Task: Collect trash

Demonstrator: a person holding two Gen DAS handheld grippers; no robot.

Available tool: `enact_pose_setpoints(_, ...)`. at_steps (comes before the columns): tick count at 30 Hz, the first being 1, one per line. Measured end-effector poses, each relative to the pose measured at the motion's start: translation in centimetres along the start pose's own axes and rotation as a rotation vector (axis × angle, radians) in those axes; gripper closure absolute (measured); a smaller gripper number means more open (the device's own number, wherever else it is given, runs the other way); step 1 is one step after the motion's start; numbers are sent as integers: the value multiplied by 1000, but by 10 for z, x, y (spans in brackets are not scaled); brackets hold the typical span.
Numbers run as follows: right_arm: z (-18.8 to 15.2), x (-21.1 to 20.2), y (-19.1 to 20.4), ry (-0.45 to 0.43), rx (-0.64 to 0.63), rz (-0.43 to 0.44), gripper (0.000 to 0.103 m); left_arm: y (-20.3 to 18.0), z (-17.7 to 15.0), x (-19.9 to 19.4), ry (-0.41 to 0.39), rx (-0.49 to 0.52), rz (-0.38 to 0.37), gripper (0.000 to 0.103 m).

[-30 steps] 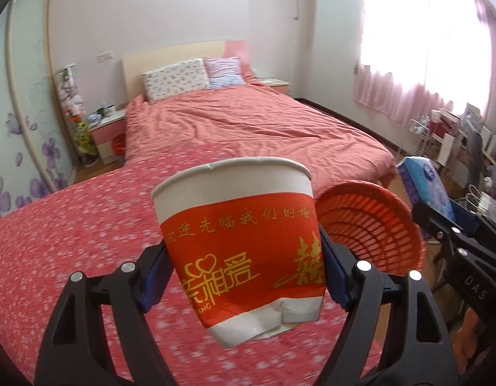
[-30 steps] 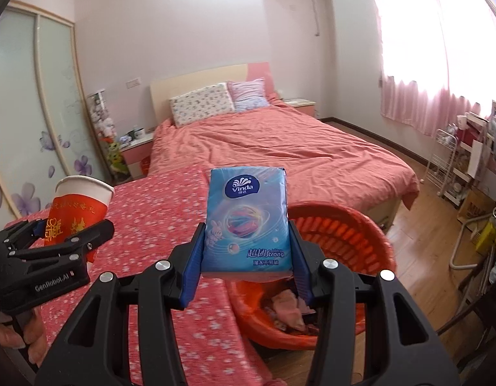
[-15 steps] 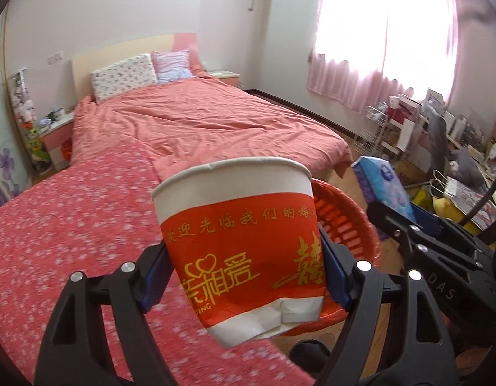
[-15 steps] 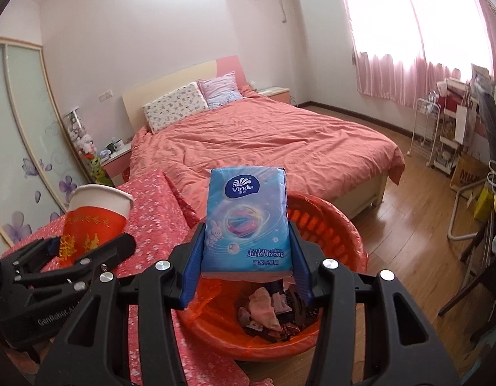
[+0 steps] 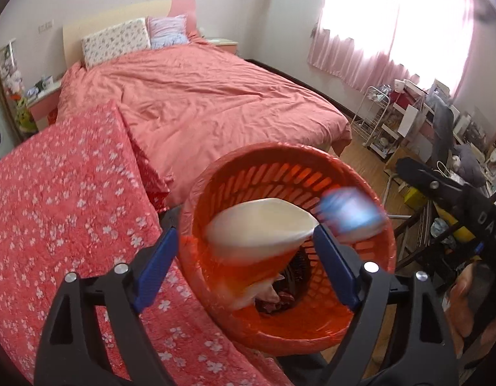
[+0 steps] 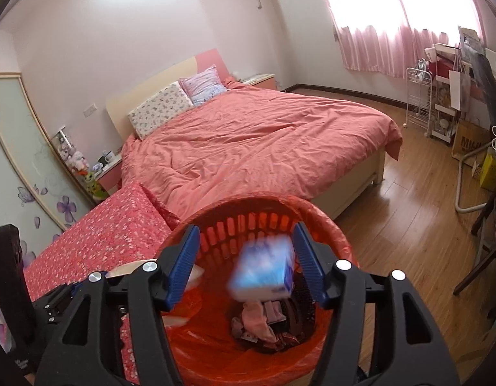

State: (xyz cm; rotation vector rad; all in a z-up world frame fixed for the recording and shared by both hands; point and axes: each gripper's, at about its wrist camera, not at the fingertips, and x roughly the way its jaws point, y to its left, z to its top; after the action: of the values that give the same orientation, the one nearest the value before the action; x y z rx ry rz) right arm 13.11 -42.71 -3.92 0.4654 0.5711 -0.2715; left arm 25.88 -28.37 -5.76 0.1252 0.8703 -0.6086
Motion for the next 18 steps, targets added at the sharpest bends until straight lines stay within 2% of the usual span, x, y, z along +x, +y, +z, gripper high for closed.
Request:
enact_pose_setpoints(5,-1,-10,-1,-10,2,-9,42,8,-2,-4,-3,-10,27,18)
enact_pose_setpoints(11,0,-38,11,-49,-27,1,40,20,-5,-49,-63,-17,81,18)
enact_pose_setpoints(14,-4,-59,24,-86,-48,9,30,28,-13,-85,-114,-13,116,17)
enact_pose_setpoints(16,-12,-78,33,-116,-71,13,26,31,-25,-110,-159,-5,156,12)
enact_pose_setpoints(18,-22,-92,41,-136,-87,17,15,36,-39,-137,-201,0,191,8)
